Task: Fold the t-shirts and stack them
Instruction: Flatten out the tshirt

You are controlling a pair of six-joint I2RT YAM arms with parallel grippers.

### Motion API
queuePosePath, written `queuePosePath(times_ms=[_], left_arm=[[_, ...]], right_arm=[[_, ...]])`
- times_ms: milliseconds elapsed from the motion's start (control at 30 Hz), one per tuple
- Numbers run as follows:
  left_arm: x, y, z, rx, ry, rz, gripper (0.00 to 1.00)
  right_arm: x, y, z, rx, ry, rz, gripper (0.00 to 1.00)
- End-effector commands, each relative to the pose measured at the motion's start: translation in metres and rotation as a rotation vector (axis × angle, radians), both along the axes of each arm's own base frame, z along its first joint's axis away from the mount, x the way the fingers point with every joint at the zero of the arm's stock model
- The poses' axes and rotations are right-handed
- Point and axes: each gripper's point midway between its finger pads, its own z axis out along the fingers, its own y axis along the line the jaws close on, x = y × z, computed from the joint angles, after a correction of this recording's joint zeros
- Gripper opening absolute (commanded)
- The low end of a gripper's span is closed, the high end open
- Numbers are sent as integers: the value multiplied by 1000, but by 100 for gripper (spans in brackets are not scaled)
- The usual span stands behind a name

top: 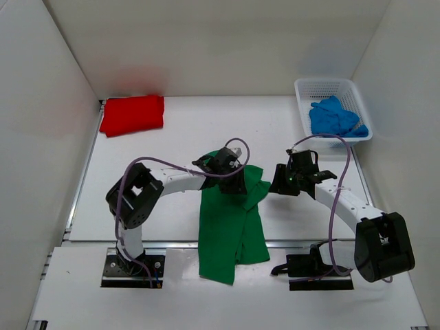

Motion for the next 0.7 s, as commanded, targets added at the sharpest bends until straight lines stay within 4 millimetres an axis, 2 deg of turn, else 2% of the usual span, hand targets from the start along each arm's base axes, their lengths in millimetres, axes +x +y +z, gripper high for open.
queuePosePath(times_ms=[0, 100, 233, 300, 400, 467, 500, 667], left_arm=[[-5, -10, -5, 17, 18, 7, 51], [-12, -12, -16, 43, 28, 9, 51], [-11, -8, -32, 95, 43, 16, 50], [-13, -7, -36, 115, 52, 18, 36], [-11, -7, -43, 135, 59, 21, 22], [-17, -9, -46, 139, 67, -2, 5], [-15, -7, -50, 145, 71, 13, 0], [-11, 5, -46, 172, 52, 25, 0]], right_arm=[[8, 6, 12, 47, -65, 1, 41], [5, 9, 10, 53, -60, 15, 40], [4, 9, 7, 60, -57, 20, 40], [2, 10, 6, 61, -62, 28, 40], [1, 11, 8, 68, -62, 32, 40], [-2, 10, 5, 67, -52, 37, 40], [-1, 11, 9, 71, -60, 42, 40], [-9, 10, 10, 59, -45, 64, 42]])
